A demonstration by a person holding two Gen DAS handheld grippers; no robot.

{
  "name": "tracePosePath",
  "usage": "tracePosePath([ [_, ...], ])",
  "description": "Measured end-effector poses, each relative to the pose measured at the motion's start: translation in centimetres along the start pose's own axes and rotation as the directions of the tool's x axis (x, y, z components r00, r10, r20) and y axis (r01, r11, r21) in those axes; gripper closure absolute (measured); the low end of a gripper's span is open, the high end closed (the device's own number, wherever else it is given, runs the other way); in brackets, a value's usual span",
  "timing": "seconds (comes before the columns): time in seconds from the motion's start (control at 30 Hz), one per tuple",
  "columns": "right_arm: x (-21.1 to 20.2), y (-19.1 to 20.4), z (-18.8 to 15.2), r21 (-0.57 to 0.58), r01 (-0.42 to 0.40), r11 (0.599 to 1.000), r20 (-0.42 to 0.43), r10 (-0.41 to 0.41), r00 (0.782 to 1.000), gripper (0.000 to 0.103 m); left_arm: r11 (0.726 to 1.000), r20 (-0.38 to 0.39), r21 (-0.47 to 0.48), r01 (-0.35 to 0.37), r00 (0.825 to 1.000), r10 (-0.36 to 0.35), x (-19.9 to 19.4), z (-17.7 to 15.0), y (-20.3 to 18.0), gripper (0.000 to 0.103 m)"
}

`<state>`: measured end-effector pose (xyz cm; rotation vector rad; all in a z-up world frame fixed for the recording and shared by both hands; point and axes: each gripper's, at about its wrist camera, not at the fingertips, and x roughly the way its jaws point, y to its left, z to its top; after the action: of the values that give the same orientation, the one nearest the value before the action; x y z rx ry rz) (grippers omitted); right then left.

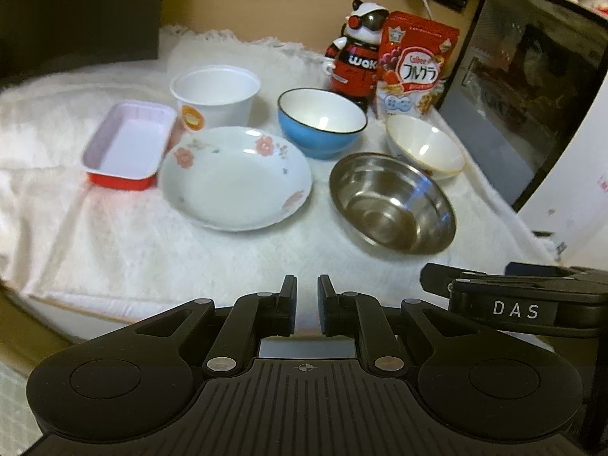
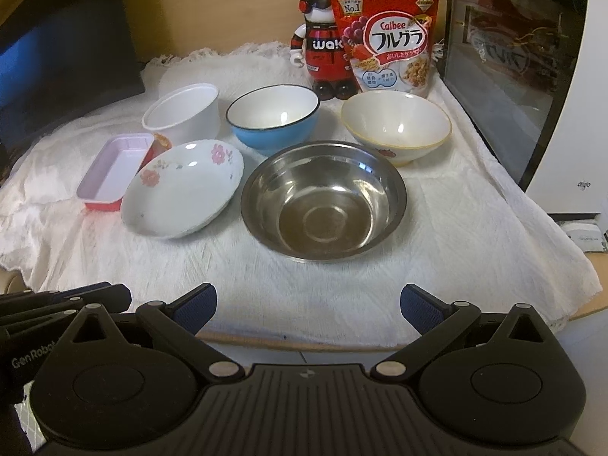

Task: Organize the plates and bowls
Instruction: 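Move the left gripper to the steel bowl rim and close on it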

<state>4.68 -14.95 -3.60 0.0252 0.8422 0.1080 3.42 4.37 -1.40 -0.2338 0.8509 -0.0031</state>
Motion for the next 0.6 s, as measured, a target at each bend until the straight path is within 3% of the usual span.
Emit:
tracePosePath([
  [0.13,1.2,0.1,1.1,0.04,0.011,0.999,0.028,-0.012,1.0,0.0,0.993,-0.008,-0.044,0.114,0.993,-0.114,1.9,1.6,2.0,0.087],
  [0.33,2.5,-0.3,2.0,0.108,0.056,0.993,0.022,-0.059,0.998,0.0,0.99,0.031,0.013,0.143,0.989,-0.143,3.6,3.5,3.2,0.087],
  [0.47,2.9,-1.4,2.4,0.14,0.064,0.988,0.021,-0.067,0.998,0.0,0.972,-0.015,0.042,0.231,0.973,-0.231,5.5,4.7,2.8,0.087],
  [0.6,4.8,-3.1,3.5,0.152,0.064,0.986,-0.015,-0.062,0.998,0.0,0.952,-0.107,-0.056,0.301,0.946,-0.305,9.0,6.4,2.8,0.087],
])
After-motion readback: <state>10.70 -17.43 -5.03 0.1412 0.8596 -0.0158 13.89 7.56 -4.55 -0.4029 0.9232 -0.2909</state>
